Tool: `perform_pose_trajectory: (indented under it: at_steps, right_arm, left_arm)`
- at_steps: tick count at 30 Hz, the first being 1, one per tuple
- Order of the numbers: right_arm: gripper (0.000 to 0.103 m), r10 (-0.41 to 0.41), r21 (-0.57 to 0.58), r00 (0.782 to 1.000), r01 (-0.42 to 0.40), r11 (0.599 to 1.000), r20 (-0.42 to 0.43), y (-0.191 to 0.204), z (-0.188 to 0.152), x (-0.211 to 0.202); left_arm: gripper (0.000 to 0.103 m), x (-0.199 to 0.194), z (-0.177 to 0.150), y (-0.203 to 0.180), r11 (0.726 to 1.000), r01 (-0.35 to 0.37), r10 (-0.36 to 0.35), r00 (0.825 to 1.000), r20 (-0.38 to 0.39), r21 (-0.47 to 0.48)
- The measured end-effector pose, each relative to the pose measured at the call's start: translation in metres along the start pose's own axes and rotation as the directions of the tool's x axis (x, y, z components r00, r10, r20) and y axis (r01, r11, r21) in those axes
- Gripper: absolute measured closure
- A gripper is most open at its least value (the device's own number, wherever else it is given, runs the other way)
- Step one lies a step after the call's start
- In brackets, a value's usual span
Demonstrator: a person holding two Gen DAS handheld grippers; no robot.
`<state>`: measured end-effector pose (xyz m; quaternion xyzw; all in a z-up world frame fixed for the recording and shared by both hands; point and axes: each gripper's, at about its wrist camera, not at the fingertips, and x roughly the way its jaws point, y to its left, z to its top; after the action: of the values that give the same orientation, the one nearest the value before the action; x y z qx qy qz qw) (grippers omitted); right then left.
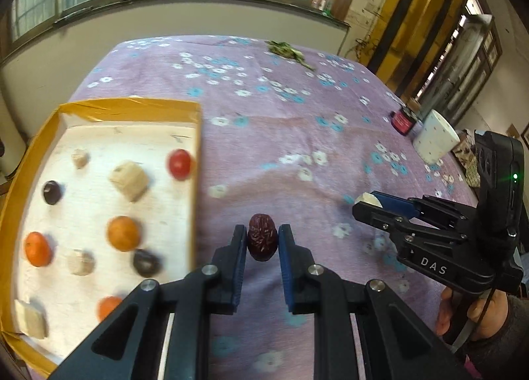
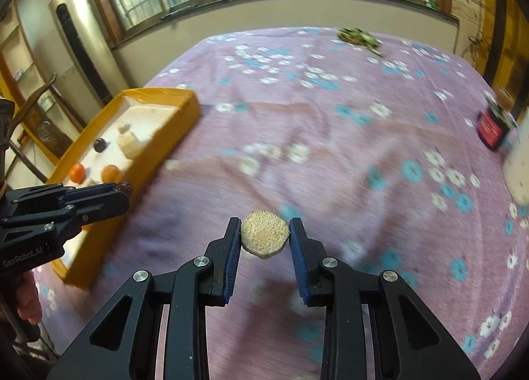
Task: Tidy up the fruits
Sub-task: 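Carry the cream disc and red date with both grippers over the tray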
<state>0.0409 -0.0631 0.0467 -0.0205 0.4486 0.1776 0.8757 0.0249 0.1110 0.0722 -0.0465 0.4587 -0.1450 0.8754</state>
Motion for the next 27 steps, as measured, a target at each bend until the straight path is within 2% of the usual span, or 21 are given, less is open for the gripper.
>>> perform_pose_trajectory:
  at_steps: [8, 14, 21, 27]
  right_arm:
    - [0.075, 0.054, -0.066, 0.998, -0.053, 0.996, 0.012, 0.058, 0.044, 0.024]
    - [0.075, 0.079, -0.091, 0.997, -0.078, 0.993, 0.003, 0.092, 0.077, 0.052]
    - [0.075, 0.084, -0.106, 0.996, -0.085, 0.991, -0.013, 0.12, 0.107, 0.089]
    - [0.075, 0.079, -0.098, 0.996, -0.083, 0.992, -0.045, 0.13, 0.123, 0.125]
  left_arm:
    - [0.081, -0.017, 0.02, 0.066, 0.997, -0.067, 0.069, 0.997, 0.038, -0.045]
    - [0.081, -0.017, 0.039, 0.113, 0.993, -0.096, 0.099, 0.995, 0.032, -0.073]
    - [0.081, 0.001, 0.066, 0.157, 0.987, -0.132, 0.134, 0.991, 0.016, -0.093]
    - [0.081, 0.029, 0.08, 0.178, 0.984, -0.146, 0.145, 0.989, -0.021, -0.098]
